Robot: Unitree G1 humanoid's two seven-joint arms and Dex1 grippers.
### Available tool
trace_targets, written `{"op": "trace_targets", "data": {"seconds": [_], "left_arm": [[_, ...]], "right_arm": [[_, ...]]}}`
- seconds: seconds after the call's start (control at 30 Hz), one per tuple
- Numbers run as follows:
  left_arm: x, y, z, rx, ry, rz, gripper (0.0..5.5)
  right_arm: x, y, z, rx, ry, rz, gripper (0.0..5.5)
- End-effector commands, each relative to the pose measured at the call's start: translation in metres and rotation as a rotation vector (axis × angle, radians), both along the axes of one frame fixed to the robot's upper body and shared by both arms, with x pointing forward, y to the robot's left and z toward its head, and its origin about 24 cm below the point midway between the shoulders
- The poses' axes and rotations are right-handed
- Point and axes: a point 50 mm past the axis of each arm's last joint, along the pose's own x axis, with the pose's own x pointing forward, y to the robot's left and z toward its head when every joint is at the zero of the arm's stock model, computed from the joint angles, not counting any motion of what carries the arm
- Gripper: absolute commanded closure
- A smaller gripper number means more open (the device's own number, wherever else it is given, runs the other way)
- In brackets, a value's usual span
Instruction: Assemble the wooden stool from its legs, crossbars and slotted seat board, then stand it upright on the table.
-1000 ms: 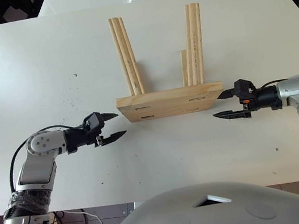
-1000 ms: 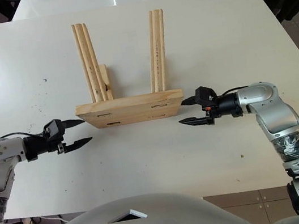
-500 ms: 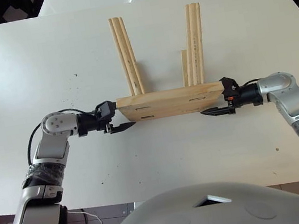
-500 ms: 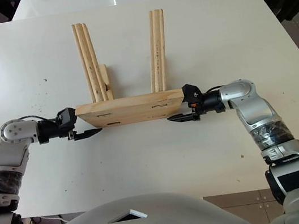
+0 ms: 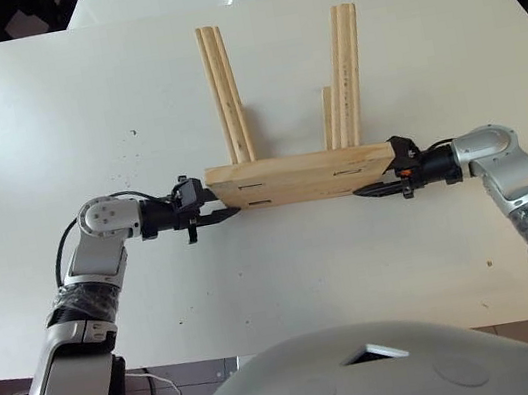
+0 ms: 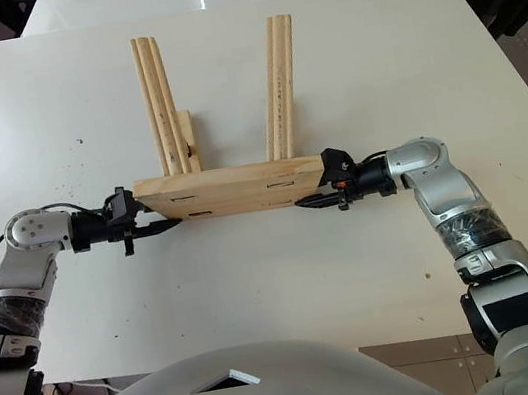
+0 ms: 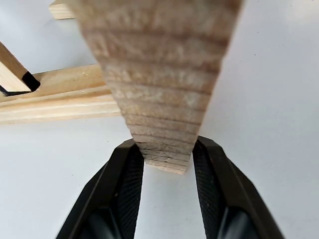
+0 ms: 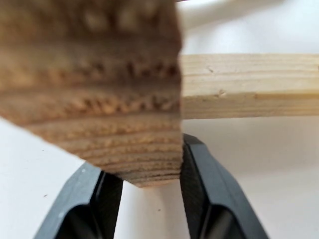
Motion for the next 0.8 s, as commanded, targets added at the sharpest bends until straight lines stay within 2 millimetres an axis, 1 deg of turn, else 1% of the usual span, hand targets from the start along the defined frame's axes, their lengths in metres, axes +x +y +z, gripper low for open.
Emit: {"op": "trace_targets", "data": {"seconds": [0.03, 0.13, 0.2, 0.3, 0.4, 0.47, 0.53, 0.6, 0.7, 0.8], "left_arm": [[0.0, -0.016, 0.007, -0.108, 0.026, -0.023, 4.07], [0.001, -0.019, 0.019, -0.172, 0.054, -0.025, 4.07], [-0.003, -0.023, 0.027, -0.238, 0.1, -0.033, 4.07], [-0.016, -0.031, 0.038, -0.339, 0.202, -0.046, 4.07], [-0.037, -0.037, 0.053, -0.47, 0.338, -0.046, 4.07], [-0.049, -0.043, 0.069, -0.593, 0.426, -0.044, 4.07], [-0.062, -0.054, 0.087, -0.755, 0.504, -0.05, 4.07], [-0.073, -0.063, 0.103, -0.905, 0.559, -0.04, 4.07], [-0.076, -0.072, 0.123, -1.114, 0.594, 0.019, 4.06], [-0.076, -0.079, 0.144, -1.309, 0.624, 0.067, 4.06]], "right_arm": [[0.004, 0.012, 0.008, 0.079, 0.023, 0.016, 4.0], [0.0, 0.02, 0.018, 0.151, 0.07, 0.034, 4.0], [-0.003, 0.024, 0.027, 0.198, 0.118, 0.05, 4.0], [-0.01, 0.03, 0.046, 0.31, 0.224, 0.052, 4.0], [-0.024, 0.033, 0.069, 0.427, 0.369, 0.076, 4.0], [-0.034, 0.033, 0.085, 0.507, 0.472, 0.083, 4.0], [-0.041, 0.033, 0.105, 0.636, 0.551, 0.085, 4.0], [-0.048, 0.033, 0.125, 0.755, 0.582, 0.106, 4.0], [-0.059, 0.039, 0.144, 0.908, 0.619, 0.09, 4.0], [-0.059, 0.048, 0.154, 1.073, 0.606, 0.047, 4.0]]}}
